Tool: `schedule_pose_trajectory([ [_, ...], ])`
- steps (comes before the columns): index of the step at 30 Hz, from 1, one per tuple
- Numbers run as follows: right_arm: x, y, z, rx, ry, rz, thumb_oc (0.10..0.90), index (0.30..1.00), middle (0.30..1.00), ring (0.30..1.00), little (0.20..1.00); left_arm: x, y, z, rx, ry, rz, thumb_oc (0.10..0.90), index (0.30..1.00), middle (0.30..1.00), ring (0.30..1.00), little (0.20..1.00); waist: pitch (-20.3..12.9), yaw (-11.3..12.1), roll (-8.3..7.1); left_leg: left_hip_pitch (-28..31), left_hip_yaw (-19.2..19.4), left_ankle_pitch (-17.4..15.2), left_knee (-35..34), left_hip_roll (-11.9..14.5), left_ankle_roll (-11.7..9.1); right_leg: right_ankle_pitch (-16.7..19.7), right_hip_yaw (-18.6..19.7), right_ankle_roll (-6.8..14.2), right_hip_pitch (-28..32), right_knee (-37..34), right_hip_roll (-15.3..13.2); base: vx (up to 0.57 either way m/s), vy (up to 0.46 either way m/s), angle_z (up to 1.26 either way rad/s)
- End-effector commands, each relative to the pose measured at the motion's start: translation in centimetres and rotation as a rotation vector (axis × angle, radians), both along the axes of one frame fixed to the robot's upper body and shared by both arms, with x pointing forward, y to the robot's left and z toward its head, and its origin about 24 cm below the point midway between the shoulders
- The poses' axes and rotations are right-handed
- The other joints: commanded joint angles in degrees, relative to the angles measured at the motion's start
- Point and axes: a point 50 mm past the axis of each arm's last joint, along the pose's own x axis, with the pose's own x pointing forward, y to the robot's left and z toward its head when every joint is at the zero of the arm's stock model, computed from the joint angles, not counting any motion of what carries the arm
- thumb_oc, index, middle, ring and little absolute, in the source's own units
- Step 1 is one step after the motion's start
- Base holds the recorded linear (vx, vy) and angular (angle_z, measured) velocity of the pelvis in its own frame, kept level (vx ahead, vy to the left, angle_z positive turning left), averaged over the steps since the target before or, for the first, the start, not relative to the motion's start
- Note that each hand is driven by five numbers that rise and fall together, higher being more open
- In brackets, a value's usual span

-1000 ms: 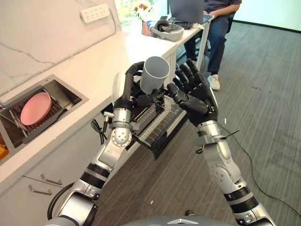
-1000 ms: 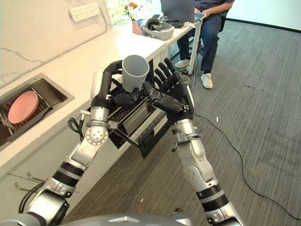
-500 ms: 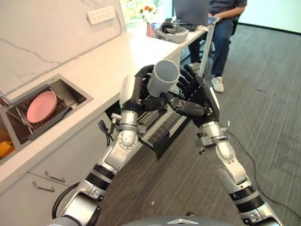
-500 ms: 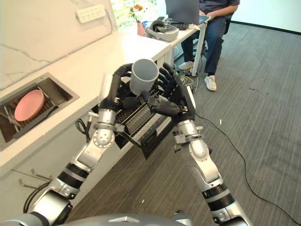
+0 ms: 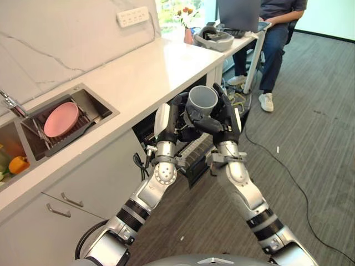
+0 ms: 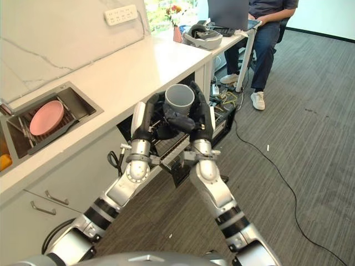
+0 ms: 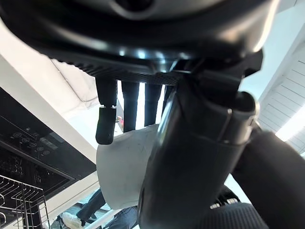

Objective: Place the dishes in the dishwasher.

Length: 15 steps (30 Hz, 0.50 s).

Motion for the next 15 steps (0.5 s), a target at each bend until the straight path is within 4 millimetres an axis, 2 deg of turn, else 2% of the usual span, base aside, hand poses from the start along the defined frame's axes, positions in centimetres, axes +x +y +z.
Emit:
schedule_pose_trajectory([
  [1, -0.5, 7.7, 8.4, 0.129, -0.297, 0.225, 0.4, 0.3, 0.3, 0.3, 0.3, -0.6, -6.6, 5.0, 0.069, -0.241, -0.307, 0.4, 0.3, 0.3, 0.3, 0.3, -1.96, 0.37, -4.51, 0.99, 1.96, -2.52, 0.37, 1.43, -1.26, -3.84, -0.18, 3.59, 1.78, 0.56, -3.0, 0.0, 0.0, 0.0],
  [5, 0.0, 8.4, 8.5, 0.116, -0.275, 0.191, 0.4, 0.3, 0.3, 0.3, 0.3, -1.1, -7.6, 5.6, 0.116, -0.299, -0.349, 0.4, 0.3, 0.3, 0.3, 0.3, -1.85, 0.96, -4.55, 0.78, 1.63, -2.37, 0.34, 1.44, -1.31, -3.86, -0.55, 3.51, 1.78, 0.56, -2.99, -0.01, -0.002, 0.06],
  [8, 0.2, 8.2, 8.5, 0.109, -0.274, 0.174, 0.4, 0.3, 0.3, 0.3, 0.3, -1.4, -7.8, 5.9, 0.135, -0.325, -0.367, 0.4, 0.3, 0.3, 0.3, 0.3, -1.83, 1.14, -4.61, 0.67, 1.38, -2.37, 0.31, 1.45, -1.31, -3.8, -0.76, 3.49, 1.8, 0.56, -3.04, -0.01, 0.0, 0.16],
  [13, 0.5, 6.9, 7.7, 0.176, -0.231, 0.132, 0.4, 0.3, 0.3, 0.3, 0.3, -1.7, -7.3, 6.0, 0.164, -0.361, -0.36, 0.4, 0.3, 0.3, 0.3, 0.3, -2.01, 1.39, -4.75, 0.7, 1.0, -2.56, 0.25, 1.36, -1.25, -3.97, -1.22, 3.56, 2.14, 0.56, -3.03, 0.01, 0.002, 0.06],
  [15, 0.8, 5.6, 7.7, 0.186, -0.245, 0.093, 0.4, 0.3, 0.3, 0.3, 0.3, -1.6, -6.7, 5.8, 0.153, -0.354, -0.338, 0.4, 0.3, 0.3, 0.3, 0.3, -1.99, 1.38, -4.84, 0.87, 1.02, -2.61, 0.23, 1.38, -1.25, -4.01, -1.49, 3.59, 2.26, 0.56, -3.01, 0.0, -0.001, 0.02],
])
